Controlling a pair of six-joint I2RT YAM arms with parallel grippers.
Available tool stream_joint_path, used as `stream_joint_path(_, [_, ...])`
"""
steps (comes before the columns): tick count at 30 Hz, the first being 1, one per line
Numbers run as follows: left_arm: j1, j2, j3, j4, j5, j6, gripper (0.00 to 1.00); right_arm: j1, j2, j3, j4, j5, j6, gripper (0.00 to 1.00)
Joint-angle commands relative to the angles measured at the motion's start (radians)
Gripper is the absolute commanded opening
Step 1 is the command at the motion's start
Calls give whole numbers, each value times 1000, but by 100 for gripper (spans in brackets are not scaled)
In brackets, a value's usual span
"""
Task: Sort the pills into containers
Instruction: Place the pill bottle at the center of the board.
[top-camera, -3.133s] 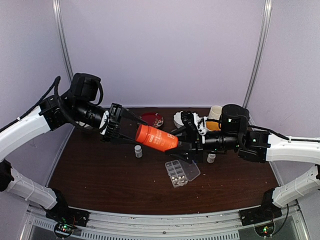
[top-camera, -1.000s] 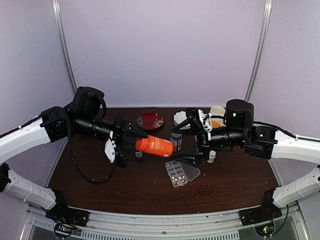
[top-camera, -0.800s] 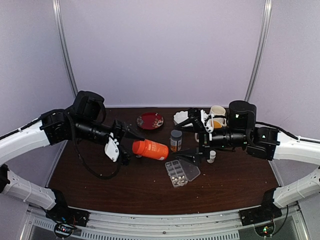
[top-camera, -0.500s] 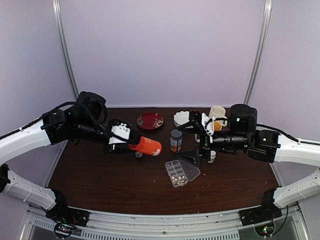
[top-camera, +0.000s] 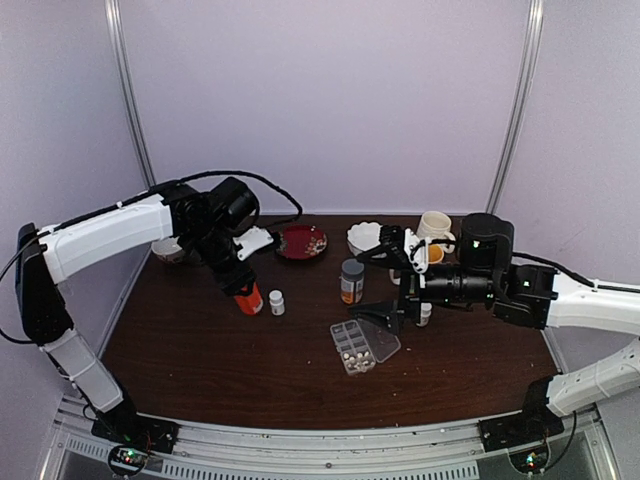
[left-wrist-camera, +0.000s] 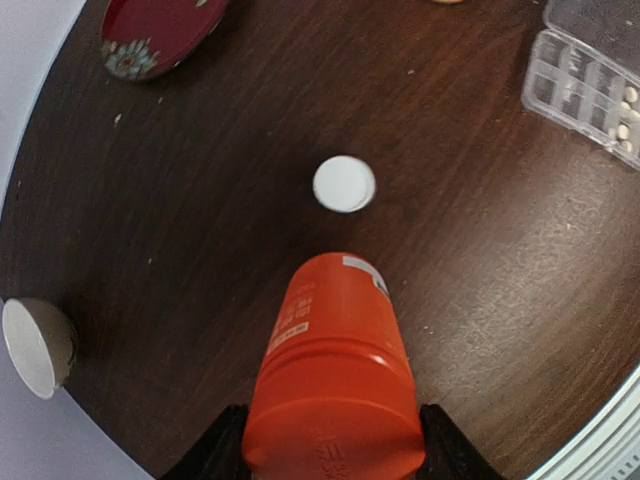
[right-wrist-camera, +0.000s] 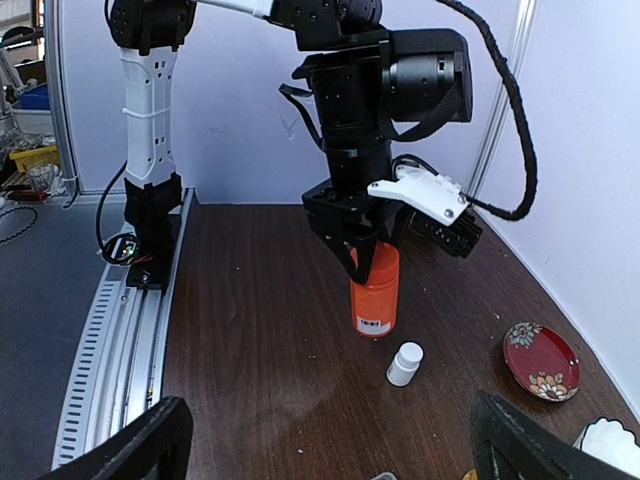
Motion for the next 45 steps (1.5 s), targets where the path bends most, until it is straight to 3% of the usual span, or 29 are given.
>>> stream_joint_path(1, [62, -84, -16, -30, -10, -122, 0, -9, -28, -32, 38, 24, 16, 100])
stream_joint_path(8, [175, -72, 12, -133, -93, -280, 0, -10, -47, -46, 39, 24, 38, 100])
stream_joint_path(14, [342, -30, -17, -70, 9, -354, 0, -13, -46, -37, -5, 102, 55, 99])
stream_joint_path(27, [376, 96, -32, -9, 100, -340, 0, -21, -51, -64, -15, 164, 73, 98])
stream_joint_path(33, [376, 109, -43, 13, 158, -339, 24, -25, -44, -68, -8, 186, 92, 98])
stream_joint_path(39, [376, 78, -63, 25, 166, -344, 82, -33, -46, -67, -10, 201, 105, 99])
stream_joint_path(41, [376, 61, -64, 24, 159, -344, 96, -37, -43, -65, -13, 216, 120, 100])
stream_joint_path(45, [376, 36, -63, 25, 155, -347, 98, -48, -38, -55, -20, 227, 155, 100])
